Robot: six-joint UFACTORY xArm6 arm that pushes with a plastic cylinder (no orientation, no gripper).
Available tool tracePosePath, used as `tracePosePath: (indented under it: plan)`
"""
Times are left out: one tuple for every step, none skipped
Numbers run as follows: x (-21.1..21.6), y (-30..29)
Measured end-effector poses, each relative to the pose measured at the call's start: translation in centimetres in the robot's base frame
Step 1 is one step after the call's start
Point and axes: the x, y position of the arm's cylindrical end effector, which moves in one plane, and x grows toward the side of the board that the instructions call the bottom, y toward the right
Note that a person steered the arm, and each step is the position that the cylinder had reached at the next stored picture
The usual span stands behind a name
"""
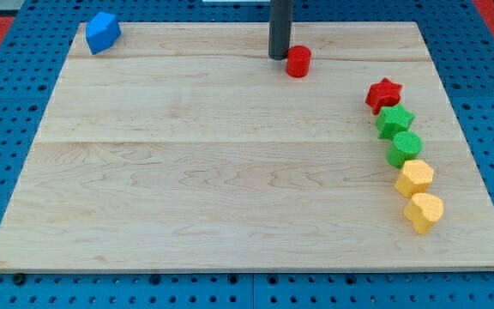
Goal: Move the red circle closer to the red star
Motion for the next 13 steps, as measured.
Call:
tracePosePath:
  plan:
    - [0.7, 1.3]
    - [2.0, 2.5]
    - [3.0, 2.8]
    - [3.1, 3.8]
    - [2.7, 3.9]
    - [1.6, 3.9]
    - [2.1, 4.4]
    - [3.3, 4.8]
    - [3.4, 5.0]
    - [3.4, 5.0]
    - [3.4, 5.4]
    - [3.4, 6.2]
    - [3.4, 6.6]
